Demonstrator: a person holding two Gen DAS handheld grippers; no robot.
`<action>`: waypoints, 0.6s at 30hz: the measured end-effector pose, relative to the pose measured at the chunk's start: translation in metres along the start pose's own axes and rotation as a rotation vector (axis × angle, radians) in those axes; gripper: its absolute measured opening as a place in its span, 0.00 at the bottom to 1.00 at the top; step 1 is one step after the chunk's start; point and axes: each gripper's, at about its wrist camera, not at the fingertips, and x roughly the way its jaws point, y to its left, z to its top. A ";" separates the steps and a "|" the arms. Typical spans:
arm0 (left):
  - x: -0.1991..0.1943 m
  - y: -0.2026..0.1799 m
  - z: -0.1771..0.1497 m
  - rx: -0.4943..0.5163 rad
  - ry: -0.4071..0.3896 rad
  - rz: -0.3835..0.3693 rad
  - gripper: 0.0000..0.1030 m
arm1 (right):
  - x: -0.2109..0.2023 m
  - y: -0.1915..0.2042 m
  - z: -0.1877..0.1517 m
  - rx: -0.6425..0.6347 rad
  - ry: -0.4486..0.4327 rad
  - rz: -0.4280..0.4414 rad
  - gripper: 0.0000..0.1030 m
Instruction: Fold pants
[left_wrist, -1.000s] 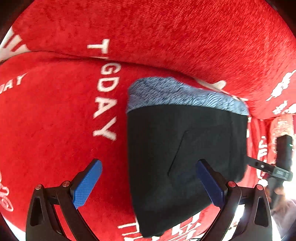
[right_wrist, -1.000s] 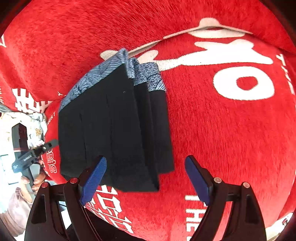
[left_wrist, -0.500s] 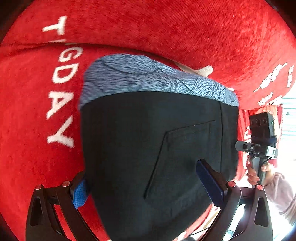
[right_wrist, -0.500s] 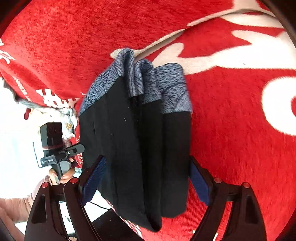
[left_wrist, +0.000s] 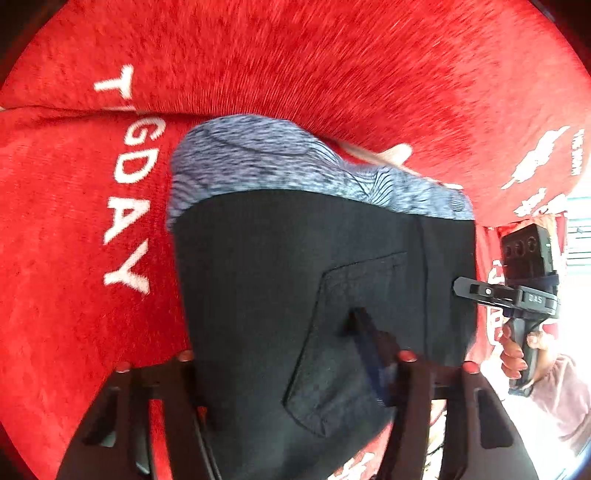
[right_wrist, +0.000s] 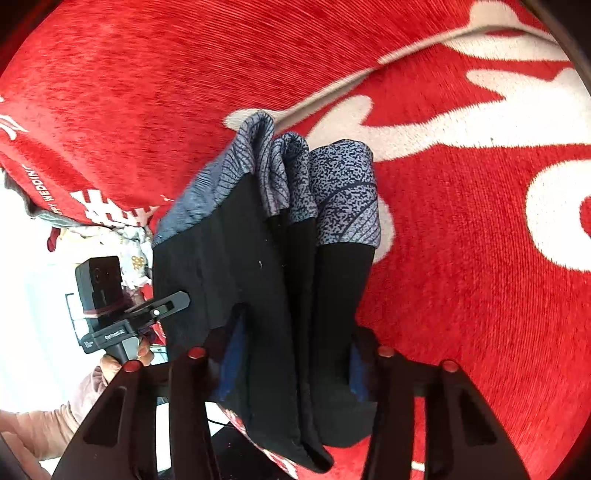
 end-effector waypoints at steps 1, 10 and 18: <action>-0.005 -0.002 -0.002 0.007 -0.006 -0.005 0.55 | -0.002 0.003 -0.002 0.003 -0.007 0.010 0.44; -0.054 0.004 -0.040 0.039 0.005 0.042 0.55 | -0.008 0.029 -0.058 0.027 0.011 0.102 0.41; -0.022 0.047 -0.075 -0.063 0.030 0.221 0.80 | 0.049 0.030 -0.095 0.033 0.061 -0.054 0.46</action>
